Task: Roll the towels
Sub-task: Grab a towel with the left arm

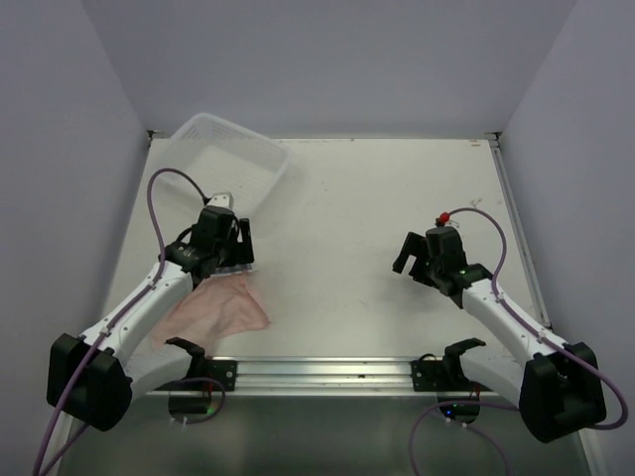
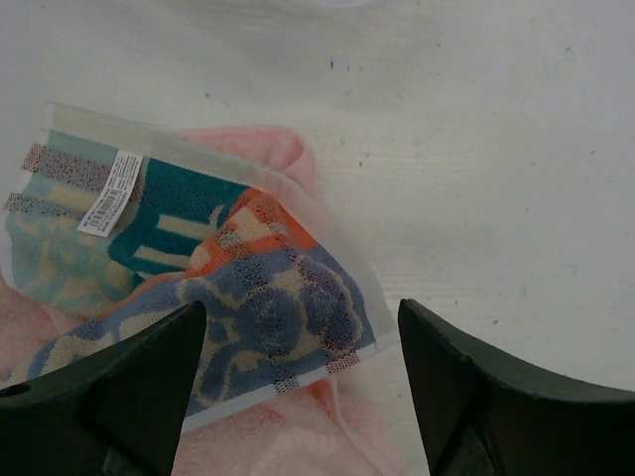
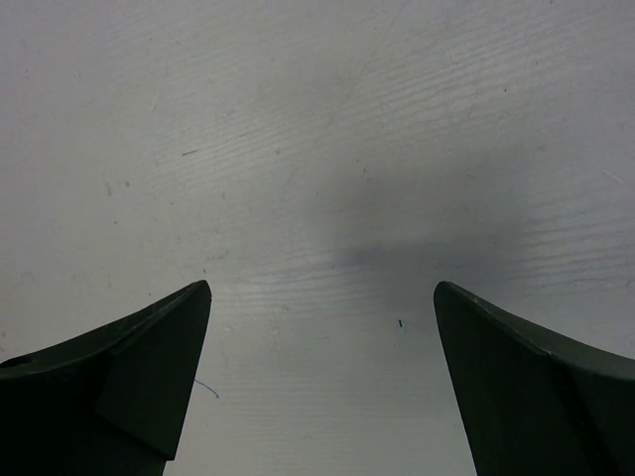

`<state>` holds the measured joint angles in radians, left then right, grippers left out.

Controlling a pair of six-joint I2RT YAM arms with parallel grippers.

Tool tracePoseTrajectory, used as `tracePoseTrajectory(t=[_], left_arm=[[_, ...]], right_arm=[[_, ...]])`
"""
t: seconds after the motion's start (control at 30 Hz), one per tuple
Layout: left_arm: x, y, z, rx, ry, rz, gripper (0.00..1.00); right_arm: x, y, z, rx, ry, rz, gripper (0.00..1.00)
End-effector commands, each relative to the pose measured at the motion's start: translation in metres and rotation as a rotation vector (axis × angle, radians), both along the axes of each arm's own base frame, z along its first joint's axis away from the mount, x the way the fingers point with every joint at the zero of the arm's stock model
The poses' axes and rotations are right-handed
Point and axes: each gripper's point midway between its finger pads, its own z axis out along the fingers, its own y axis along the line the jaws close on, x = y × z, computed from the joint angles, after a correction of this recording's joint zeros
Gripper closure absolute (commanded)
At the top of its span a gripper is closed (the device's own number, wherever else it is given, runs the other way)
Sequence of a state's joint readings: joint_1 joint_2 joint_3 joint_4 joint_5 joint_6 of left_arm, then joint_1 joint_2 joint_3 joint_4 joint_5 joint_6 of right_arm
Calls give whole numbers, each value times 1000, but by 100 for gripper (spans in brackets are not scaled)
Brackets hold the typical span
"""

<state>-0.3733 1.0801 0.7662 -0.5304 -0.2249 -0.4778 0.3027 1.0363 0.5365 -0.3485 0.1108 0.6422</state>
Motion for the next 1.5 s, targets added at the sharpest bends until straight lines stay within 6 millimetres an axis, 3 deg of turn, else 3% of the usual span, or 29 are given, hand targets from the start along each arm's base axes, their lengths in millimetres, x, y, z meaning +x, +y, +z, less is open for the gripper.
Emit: tracePoseTrajectory(t=[0.0, 0.27, 0.5, 0.63, 0.93, 1.1, 1.2, 1.47], left_arm=[[1, 2, 4, 58, 8, -33, 18], [-4, -6, -15, 114, 81, -77, 24], [-1, 4, -21, 198, 104, -54, 35], [-1, 15, -21, 272, 109, -19, 57], [0, 18, -24, 293, 121, -17, 97], [0, 20, -18, 301, 109, -5, 100], [4, 25, 0, 307, 63, 35, 100], [24, 64, 101, 384, -184, 278, 100]], right_arm=[[6, 1, 1, 9, -29, 15, 1], [7, 2, -9, 11, 2, 17, 1], [6, -4, -11, -2, 7, 8, 1], [6, -4, -11, -3, 3, 7, 1], [6, -6, -14, -5, 13, 1, 1], [6, -7, -13, -3, 12, 0, 1], [6, -6, -13, 0, 15, 2, 1], [4, -3, -5, 16, -4, 27, 1]])
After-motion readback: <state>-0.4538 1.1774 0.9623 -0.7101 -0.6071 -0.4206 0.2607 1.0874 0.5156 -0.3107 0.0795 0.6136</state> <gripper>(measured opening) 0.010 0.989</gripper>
